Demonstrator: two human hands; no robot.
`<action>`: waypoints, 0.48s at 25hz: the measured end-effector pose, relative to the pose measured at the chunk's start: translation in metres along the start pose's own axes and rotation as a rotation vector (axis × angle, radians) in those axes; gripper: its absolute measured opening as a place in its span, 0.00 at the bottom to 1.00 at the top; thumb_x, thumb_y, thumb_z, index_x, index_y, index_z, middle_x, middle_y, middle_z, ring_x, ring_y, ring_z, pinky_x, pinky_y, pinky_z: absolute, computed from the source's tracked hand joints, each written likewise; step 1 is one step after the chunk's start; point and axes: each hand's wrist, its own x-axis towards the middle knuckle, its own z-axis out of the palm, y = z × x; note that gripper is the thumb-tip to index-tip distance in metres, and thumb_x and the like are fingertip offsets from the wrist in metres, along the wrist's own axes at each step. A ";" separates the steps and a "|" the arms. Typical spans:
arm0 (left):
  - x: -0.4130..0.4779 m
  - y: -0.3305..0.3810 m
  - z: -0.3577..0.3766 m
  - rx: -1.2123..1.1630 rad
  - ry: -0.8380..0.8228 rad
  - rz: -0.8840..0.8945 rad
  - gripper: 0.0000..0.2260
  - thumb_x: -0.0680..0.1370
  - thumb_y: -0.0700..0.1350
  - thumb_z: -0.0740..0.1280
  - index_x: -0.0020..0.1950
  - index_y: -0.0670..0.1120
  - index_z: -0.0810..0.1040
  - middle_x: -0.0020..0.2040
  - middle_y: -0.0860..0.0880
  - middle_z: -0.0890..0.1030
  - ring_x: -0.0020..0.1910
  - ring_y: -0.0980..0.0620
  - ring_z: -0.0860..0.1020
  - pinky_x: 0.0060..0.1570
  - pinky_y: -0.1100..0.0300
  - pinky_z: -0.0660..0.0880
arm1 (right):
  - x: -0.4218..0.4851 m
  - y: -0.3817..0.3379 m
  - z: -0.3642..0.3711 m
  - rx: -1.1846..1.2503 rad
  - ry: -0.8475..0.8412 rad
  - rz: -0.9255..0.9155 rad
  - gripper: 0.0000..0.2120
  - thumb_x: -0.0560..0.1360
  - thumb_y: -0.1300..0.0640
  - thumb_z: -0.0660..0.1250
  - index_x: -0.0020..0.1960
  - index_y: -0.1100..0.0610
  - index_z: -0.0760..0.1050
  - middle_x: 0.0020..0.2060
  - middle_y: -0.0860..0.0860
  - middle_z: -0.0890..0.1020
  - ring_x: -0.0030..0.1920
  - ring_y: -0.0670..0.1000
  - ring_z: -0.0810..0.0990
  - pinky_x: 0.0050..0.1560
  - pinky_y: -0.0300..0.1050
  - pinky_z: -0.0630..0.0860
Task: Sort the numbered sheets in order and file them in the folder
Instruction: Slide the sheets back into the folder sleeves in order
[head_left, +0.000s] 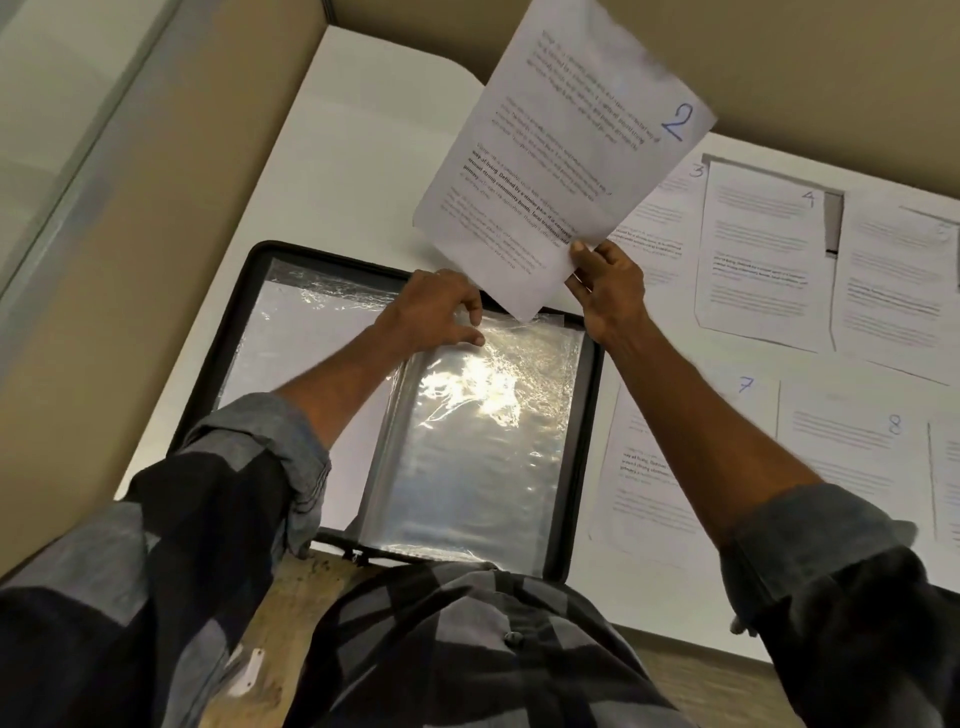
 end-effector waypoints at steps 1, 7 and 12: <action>-0.001 0.000 0.001 -0.035 0.008 -0.003 0.16 0.67 0.59 0.80 0.45 0.53 0.81 0.47 0.55 0.83 0.49 0.53 0.80 0.53 0.56 0.72 | -0.001 0.002 -0.003 -0.020 -0.008 0.015 0.07 0.78 0.66 0.70 0.56 0.60 0.79 0.55 0.55 0.85 0.54 0.53 0.85 0.53 0.46 0.83; -0.001 -0.005 0.000 -0.069 -0.035 -0.006 0.23 0.67 0.62 0.79 0.54 0.53 0.78 0.45 0.58 0.83 0.47 0.56 0.82 0.52 0.56 0.75 | -0.001 -0.003 -0.021 -0.216 -0.052 0.049 0.07 0.78 0.66 0.70 0.55 0.60 0.80 0.48 0.53 0.87 0.50 0.51 0.87 0.48 0.43 0.82; 0.001 -0.017 -0.030 0.122 -0.249 -0.006 0.28 0.73 0.64 0.73 0.68 0.53 0.76 0.59 0.53 0.81 0.62 0.51 0.76 0.64 0.49 0.68 | 0.018 -0.012 -0.029 -0.362 -0.092 0.023 0.04 0.78 0.66 0.70 0.52 0.60 0.79 0.44 0.52 0.87 0.48 0.51 0.87 0.52 0.47 0.84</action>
